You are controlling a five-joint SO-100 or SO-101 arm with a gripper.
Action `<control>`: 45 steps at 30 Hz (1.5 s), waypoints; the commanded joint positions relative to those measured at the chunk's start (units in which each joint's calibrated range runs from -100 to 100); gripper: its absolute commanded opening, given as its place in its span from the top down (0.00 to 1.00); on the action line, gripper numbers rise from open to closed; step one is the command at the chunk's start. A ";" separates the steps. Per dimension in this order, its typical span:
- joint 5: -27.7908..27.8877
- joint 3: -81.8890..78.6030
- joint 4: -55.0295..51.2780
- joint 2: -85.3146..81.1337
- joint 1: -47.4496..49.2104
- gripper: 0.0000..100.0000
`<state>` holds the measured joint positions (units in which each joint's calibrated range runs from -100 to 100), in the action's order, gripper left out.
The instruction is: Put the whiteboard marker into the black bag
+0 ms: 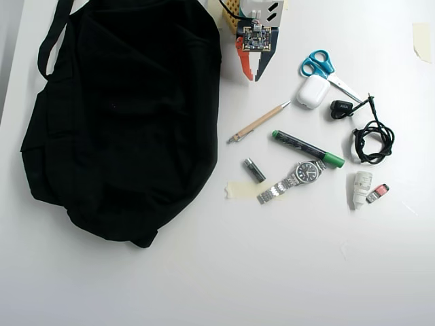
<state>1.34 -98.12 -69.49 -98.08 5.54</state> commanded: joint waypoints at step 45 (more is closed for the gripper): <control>15.80 59.76 -7.68 62.31 17.79 0.98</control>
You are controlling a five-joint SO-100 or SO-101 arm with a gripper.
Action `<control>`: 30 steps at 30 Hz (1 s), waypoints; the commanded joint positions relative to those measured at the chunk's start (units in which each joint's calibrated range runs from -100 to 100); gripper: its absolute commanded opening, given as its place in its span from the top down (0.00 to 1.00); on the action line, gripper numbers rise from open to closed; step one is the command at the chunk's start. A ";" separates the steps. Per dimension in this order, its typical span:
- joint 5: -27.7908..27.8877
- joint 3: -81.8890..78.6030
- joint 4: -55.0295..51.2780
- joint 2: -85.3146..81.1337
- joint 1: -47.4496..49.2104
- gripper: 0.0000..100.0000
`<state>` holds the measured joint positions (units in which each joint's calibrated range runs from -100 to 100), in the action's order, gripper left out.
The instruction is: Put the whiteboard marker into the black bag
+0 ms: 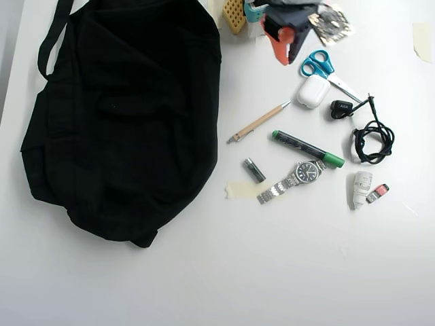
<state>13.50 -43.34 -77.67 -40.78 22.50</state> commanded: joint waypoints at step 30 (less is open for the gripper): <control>5.22 53.59 3.69 58.71 -1.85 0.94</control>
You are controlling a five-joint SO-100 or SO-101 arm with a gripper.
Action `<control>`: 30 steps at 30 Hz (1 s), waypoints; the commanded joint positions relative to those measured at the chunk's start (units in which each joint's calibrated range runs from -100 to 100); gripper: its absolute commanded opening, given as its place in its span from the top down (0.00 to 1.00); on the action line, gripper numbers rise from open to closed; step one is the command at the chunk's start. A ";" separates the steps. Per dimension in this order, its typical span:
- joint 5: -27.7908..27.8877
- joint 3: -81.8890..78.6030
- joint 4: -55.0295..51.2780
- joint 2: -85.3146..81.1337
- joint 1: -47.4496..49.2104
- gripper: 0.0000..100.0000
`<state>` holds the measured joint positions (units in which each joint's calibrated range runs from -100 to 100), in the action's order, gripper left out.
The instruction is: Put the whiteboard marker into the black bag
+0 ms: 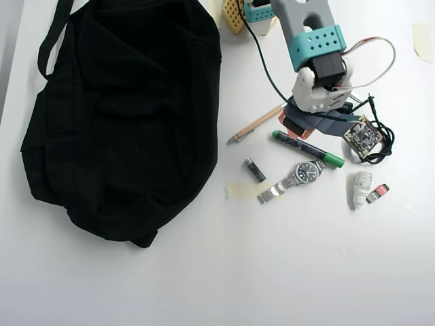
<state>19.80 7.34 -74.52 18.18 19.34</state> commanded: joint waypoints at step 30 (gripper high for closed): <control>-3.97 0.39 8.28 10.86 4.07 0.73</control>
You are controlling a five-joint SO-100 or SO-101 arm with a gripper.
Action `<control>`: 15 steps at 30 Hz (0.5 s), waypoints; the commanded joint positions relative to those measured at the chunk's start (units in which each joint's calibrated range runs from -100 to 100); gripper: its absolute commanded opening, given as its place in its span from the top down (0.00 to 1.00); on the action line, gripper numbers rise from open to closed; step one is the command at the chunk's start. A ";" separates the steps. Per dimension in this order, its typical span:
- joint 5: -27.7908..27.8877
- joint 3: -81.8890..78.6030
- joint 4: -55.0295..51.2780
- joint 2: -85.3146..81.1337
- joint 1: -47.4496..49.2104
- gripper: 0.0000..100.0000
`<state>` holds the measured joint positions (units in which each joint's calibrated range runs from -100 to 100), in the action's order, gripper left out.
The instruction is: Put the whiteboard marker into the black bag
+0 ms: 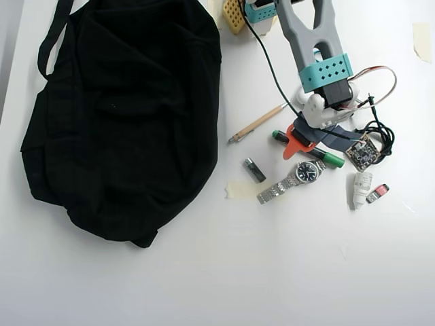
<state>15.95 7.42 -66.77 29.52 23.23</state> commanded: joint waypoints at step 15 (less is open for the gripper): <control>-1.84 -5.81 3.72 -0.31 -1.09 0.85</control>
<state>14.38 2.56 -64.21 29.36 22.57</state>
